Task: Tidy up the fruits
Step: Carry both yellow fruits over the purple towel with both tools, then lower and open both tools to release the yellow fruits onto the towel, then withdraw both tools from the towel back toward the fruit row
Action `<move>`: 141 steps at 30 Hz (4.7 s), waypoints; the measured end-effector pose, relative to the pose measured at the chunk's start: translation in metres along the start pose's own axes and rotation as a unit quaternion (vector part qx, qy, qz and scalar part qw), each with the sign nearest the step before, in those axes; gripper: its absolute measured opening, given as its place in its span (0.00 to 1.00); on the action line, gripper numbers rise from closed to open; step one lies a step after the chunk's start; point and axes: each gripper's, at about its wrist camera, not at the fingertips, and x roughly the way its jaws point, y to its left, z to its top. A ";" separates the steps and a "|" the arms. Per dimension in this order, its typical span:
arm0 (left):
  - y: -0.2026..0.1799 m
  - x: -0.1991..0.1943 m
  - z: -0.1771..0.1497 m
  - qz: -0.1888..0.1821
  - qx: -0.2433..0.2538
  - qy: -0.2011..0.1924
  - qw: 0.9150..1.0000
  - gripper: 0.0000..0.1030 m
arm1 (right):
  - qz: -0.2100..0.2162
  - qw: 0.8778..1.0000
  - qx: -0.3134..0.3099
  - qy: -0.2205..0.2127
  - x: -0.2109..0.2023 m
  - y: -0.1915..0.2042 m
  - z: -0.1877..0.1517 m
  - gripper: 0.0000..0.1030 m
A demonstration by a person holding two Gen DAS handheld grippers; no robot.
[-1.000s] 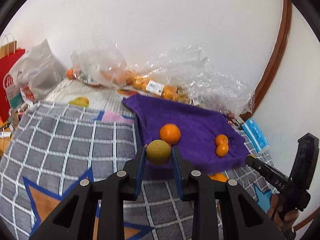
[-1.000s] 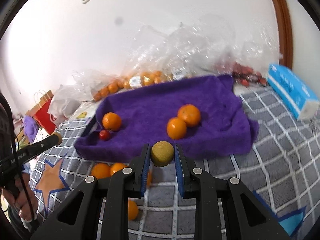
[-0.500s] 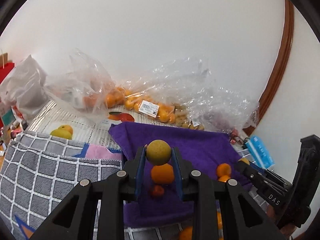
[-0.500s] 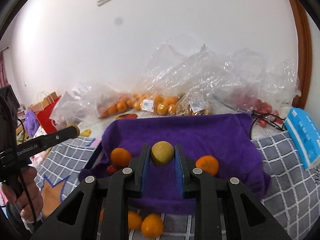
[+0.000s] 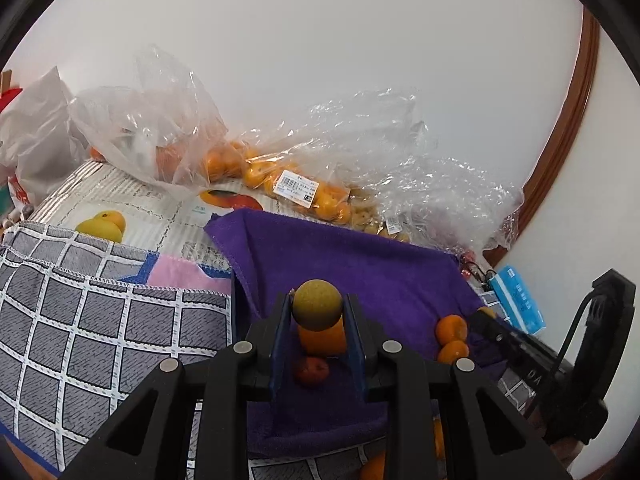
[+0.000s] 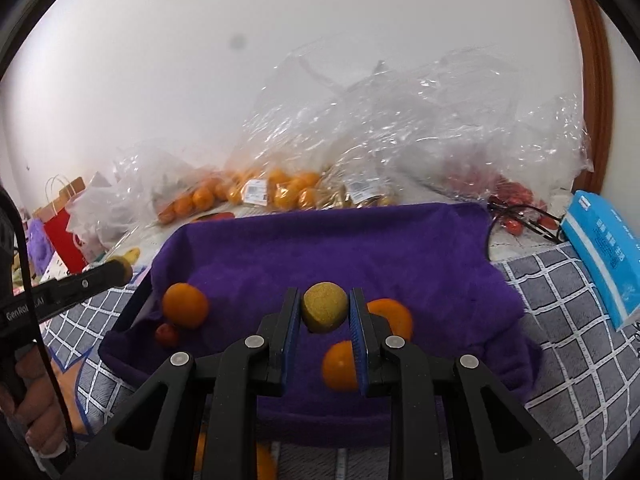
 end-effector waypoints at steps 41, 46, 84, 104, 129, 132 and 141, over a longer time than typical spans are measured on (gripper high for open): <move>-0.011 0.027 -0.010 -0.016 0.028 0.067 0.997 0.25 | -0.006 0.999 0.007 0.041 0.023 -0.005 -0.013 0.23; -0.018 0.027 -0.012 -0.027 0.047 0.071 0.996 0.25 | -0.005 0.999 0.004 0.040 0.023 -0.003 -0.014 0.24; -0.023 0.015 -0.009 -0.029 0.056 0.039 0.997 0.34 | -0.039 0.999 0.011 0.002 0.006 -0.006 -0.011 0.41; -0.017 0.006 -0.007 -0.026 0.046 0.017 0.998 0.34 | -0.039 0.999 -0.002 -0.003 -0.005 0.004 -0.010 0.41; -0.035 -0.007 -0.015 -0.026 0.073 0.014 0.997 0.34 | -0.048 0.998 0.026 0.028 -0.061 0.009 -0.039 0.41; -0.036 -0.015 -0.013 -0.011 0.073 0.012 0.997 0.34 | -0.044 0.998 0.035 0.042 -0.067 0.005 -0.047 0.41; -0.002 -0.037 -0.044 0.048 0.035 0.066 0.996 0.36 | -0.011 0.997 0.033 0.075 -0.073 0.019 -0.075 0.42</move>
